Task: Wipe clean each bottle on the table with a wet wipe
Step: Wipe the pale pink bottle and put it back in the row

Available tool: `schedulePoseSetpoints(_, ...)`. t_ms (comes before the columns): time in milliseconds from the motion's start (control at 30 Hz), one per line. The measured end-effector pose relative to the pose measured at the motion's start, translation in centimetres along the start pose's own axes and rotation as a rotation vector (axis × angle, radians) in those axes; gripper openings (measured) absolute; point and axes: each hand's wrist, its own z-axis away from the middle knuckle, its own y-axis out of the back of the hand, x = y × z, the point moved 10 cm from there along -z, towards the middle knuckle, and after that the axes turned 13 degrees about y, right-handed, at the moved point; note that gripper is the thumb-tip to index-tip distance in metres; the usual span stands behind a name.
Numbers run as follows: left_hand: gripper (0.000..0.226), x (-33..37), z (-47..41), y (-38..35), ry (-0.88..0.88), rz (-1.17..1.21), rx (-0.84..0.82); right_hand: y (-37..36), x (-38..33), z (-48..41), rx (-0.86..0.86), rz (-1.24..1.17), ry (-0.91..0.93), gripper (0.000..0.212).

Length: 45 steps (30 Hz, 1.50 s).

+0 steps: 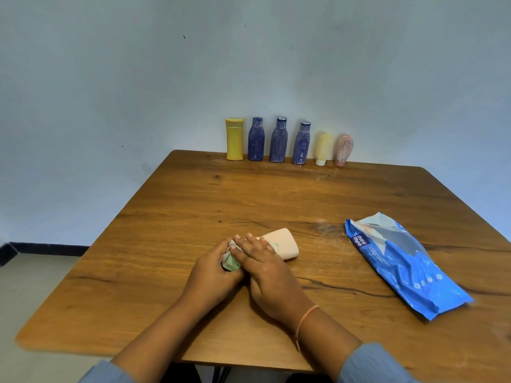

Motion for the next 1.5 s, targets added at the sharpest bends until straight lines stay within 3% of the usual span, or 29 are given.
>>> schedulePoseSetpoints(133,0.055,-0.1,0.1,-0.1,0.017,0.023,-0.005,0.2,0.5,0.3,0.021,-0.037,-0.036,0.066)
schedulePoseSetpoints(400,0.063,-1.0,-0.4,-0.3,0.104,0.088,-0.025,6.6,8.6,2.8,0.054,0.07,-0.473,0.039)
schedulePoseSetpoints(533,0.064,-1.2,-0.3,-0.2,0.132,0.078,-0.027,10.3,9.4,2.6,0.311,-0.21,-0.622,0.026)
schedulePoseSetpoints(600,0.063,-1.1,-0.3,-0.2,0.142,0.079,-0.03,10.4,9.0,1.9,0.273,-0.278,-0.647,0.021)
schedulePoseSetpoints(733,0.065,-1.1,-0.4,-0.2,0.149,0.109,-0.037,8.4,7.2,0.3,-0.183,0.158,-0.562,0.024)
schedulePoseSetpoints(800,0.066,-1.2,-0.3,-0.2,0.151,0.113,-0.037,7.3,6.0,-0.5,-0.248,0.305,-0.45,0.026)
schedulePoseSetpoints(900,0.068,-1.5,-0.4,-0.4,0.158,0.123,-0.037,5.7,4.3,-1.2,-0.179,0.252,-0.28,0.041)
schedulePoseSetpoints(1033,0.067,-1.4,-0.6,-0.4,0.15,0.141,-0.044,5.1,4.4,-0.4,-0.02,0.146,-0.285,0.048)
schedulePoseSetpoints(1267,0.065,-1.3,-0.6,-0.4,0.152,0.12,-0.038,2.9,5.3,1.8,-0.05,0.096,-0.363,0.047)
schedulePoseSetpoints(1500,0.044,-1.0,-0.1,0.0,0.117,0.11,-0.019,0.2,-0.3,0.3,-0.141,0.082,-0.035,0.061)
